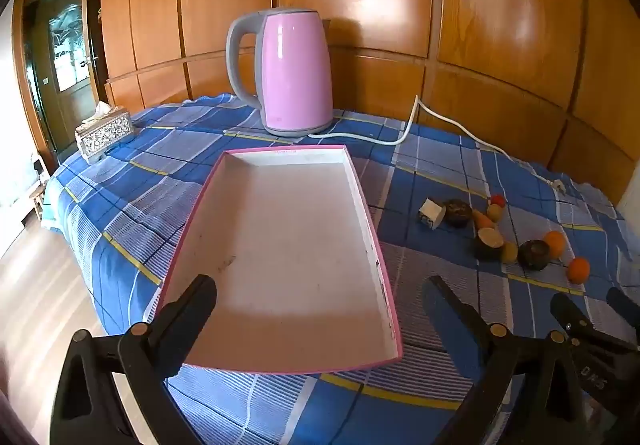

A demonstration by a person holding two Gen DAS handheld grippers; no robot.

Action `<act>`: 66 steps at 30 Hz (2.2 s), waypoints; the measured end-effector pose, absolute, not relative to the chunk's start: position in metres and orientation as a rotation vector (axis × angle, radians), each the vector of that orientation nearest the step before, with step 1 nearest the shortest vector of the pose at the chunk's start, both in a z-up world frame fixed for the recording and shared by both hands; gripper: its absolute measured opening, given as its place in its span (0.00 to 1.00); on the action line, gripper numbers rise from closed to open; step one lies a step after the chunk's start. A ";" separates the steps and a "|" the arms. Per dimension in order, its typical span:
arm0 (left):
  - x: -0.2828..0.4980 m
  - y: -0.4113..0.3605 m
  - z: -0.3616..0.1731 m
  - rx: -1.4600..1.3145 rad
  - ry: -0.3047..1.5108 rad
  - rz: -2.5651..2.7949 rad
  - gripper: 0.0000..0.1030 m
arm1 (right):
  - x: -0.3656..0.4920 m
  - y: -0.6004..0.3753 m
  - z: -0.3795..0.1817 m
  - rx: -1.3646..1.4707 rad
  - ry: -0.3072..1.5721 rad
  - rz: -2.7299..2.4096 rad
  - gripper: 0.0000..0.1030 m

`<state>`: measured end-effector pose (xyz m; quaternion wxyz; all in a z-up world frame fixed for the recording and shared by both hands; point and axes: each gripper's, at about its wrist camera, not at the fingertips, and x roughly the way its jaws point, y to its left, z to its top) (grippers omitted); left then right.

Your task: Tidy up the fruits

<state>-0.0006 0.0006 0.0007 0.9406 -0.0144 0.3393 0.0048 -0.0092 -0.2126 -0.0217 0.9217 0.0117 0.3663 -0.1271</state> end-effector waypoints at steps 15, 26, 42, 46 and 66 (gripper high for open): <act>-0.002 0.002 -0.004 -0.028 0.703 0.017 1.00 | -0.015 -0.206 -0.014 -0.009 0.714 -0.258 1.00; -0.002 0.003 -0.002 -0.028 0.704 0.022 1.00 | -0.017 -0.202 -0.007 -0.027 0.693 -0.256 1.00; -0.004 0.003 0.001 -0.034 0.704 0.021 1.00 | -0.018 -0.205 -0.006 -0.010 0.686 -0.262 1.00; -0.004 0.003 0.002 -0.036 0.702 0.020 1.00 | -0.018 -0.205 -0.005 -0.006 0.682 -0.262 1.00; -0.008 0.003 0.006 -0.043 0.701 0.008 1.00 | -0.021 -0.204 -0.005 0.000 0.675 -0.261 1.00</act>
